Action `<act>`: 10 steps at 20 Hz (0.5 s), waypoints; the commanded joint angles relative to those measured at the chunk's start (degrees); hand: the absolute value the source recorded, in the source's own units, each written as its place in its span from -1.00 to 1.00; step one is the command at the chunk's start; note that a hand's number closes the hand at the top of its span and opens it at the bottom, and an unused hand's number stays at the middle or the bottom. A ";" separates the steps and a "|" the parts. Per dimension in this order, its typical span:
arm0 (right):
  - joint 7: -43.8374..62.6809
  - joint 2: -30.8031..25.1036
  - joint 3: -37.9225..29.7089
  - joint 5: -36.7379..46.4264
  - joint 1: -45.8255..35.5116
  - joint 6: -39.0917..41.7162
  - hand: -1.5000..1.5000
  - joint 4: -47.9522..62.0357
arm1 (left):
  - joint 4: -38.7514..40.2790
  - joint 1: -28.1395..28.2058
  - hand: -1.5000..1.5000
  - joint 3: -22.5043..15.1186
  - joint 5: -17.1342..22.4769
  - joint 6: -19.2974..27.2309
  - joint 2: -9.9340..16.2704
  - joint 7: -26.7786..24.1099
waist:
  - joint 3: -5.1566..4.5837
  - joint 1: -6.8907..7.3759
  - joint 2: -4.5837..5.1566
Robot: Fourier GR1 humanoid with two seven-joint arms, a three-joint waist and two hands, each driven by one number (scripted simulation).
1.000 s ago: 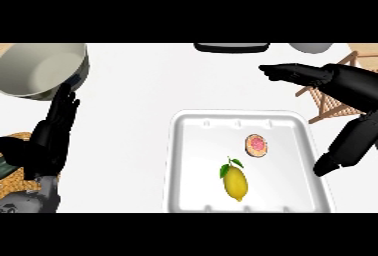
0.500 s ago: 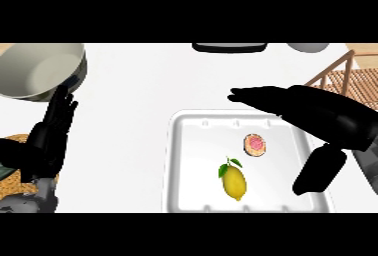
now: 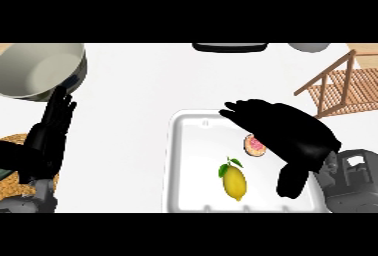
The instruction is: Pick the cupcake from the tray and place it in the tiered shelf
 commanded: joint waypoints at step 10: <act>-10.33 5.04 -1.95 18.47 5.77 -0.85 -1.00 10.41 | -1.07 -1.83 0.00 2.62 -3.35 -1.05 -2.18 2.69 | 0.03 -0.11 0.06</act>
